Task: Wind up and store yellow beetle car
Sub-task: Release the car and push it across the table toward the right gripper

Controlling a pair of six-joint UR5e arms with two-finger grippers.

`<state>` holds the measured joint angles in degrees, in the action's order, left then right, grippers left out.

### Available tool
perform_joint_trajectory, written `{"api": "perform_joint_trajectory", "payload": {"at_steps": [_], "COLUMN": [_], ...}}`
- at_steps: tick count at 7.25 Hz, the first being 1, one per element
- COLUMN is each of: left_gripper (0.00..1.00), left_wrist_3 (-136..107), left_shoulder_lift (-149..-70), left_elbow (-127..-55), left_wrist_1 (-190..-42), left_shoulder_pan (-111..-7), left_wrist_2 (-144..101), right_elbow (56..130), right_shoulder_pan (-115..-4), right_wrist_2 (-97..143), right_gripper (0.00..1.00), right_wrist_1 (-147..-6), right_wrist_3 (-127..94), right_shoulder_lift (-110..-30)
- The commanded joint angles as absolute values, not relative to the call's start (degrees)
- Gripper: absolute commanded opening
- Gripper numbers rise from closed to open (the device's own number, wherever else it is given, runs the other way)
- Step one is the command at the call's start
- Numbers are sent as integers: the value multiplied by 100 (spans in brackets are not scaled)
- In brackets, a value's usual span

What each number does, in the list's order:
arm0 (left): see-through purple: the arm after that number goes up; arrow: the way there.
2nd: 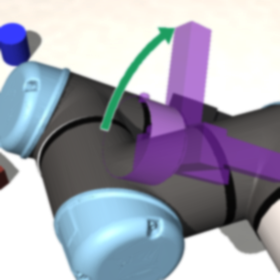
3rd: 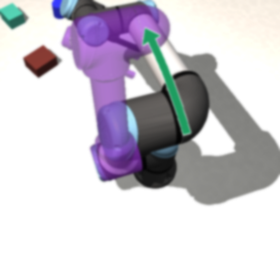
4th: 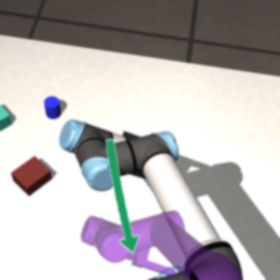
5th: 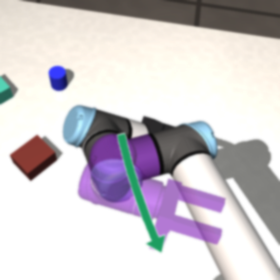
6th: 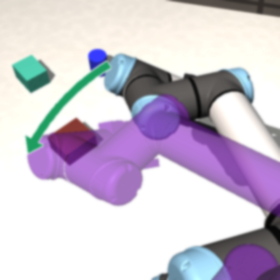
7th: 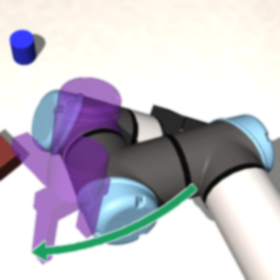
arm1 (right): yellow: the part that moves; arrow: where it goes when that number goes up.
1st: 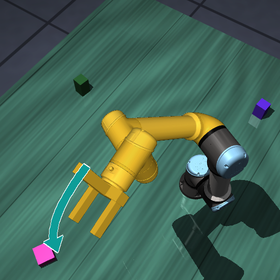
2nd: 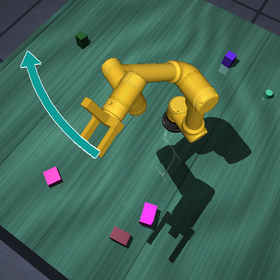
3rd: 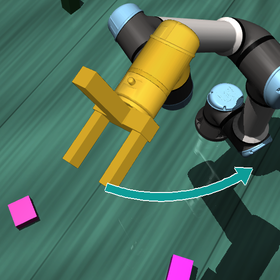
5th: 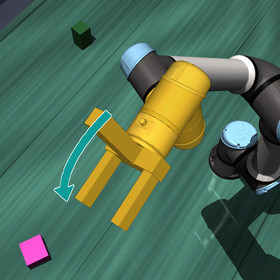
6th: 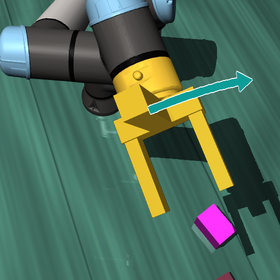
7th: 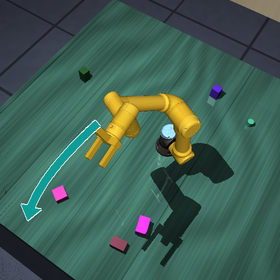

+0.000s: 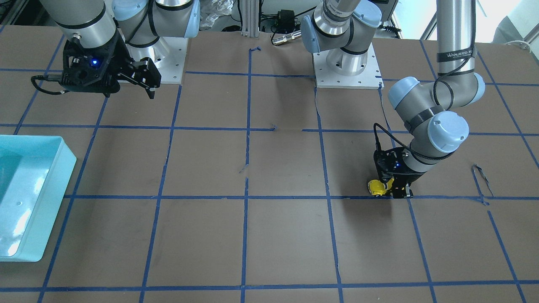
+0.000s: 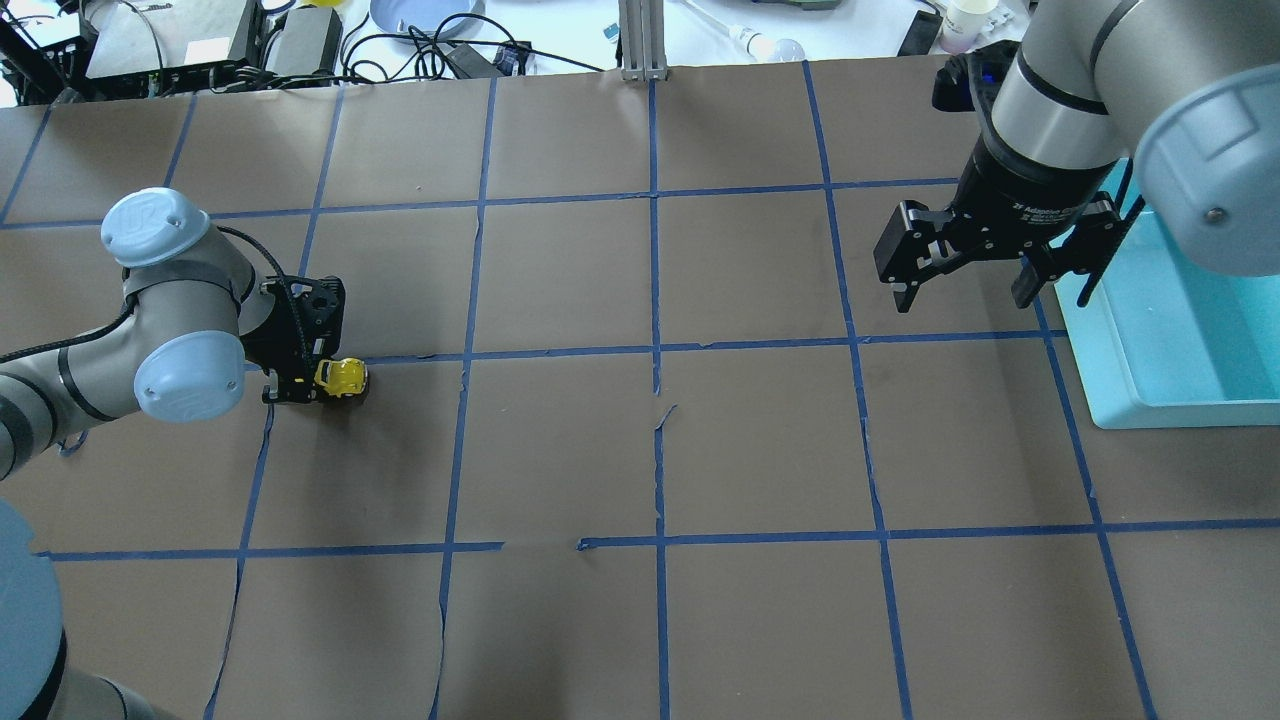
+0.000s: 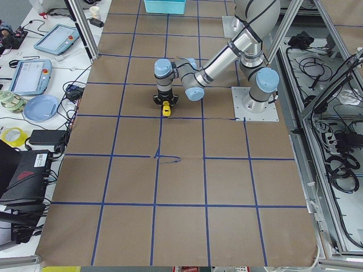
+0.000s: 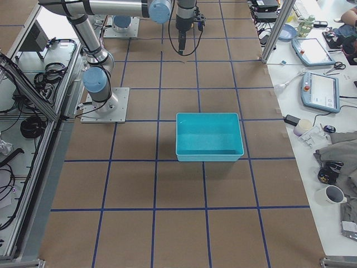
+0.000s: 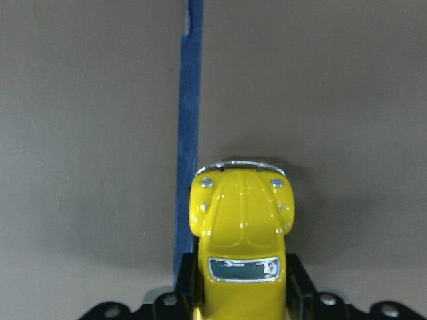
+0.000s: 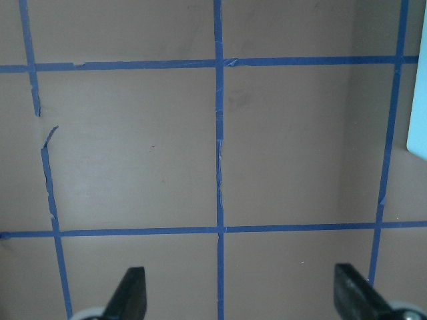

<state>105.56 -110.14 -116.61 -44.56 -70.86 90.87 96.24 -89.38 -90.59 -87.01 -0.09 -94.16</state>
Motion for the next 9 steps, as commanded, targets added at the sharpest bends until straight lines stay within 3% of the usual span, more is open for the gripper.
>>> {"api": "perform_joint_trajectory", "payload": {"at_steps": [1,3,9], "left_gripper": [79,93,93], "left_wrist_3": [10547,10503,9504], "left_shoulder_lift": [-11004,-10951,-10645], "left_elbow": [-11663,-11619,-11313], "left_wrist_1": [-4465,-4474,-4857], "left_shoulder_pan": [-7058,-7058,-7626], "left_wrist_2": [9088,9097,9009], "right_elbow": [9624,9624,9615], "right_shoulder_pan": [-8938,-8938,-8921], "right_wrist_2": [-9070,-9062,-9035], "right_gripper": [100,100,100], "right_wrist_1": [-8692,-8701,-8710], "right_wrist_3": [-9,-9,44], "right_shoulder_lift": [-9413,-9413,-9431]}}
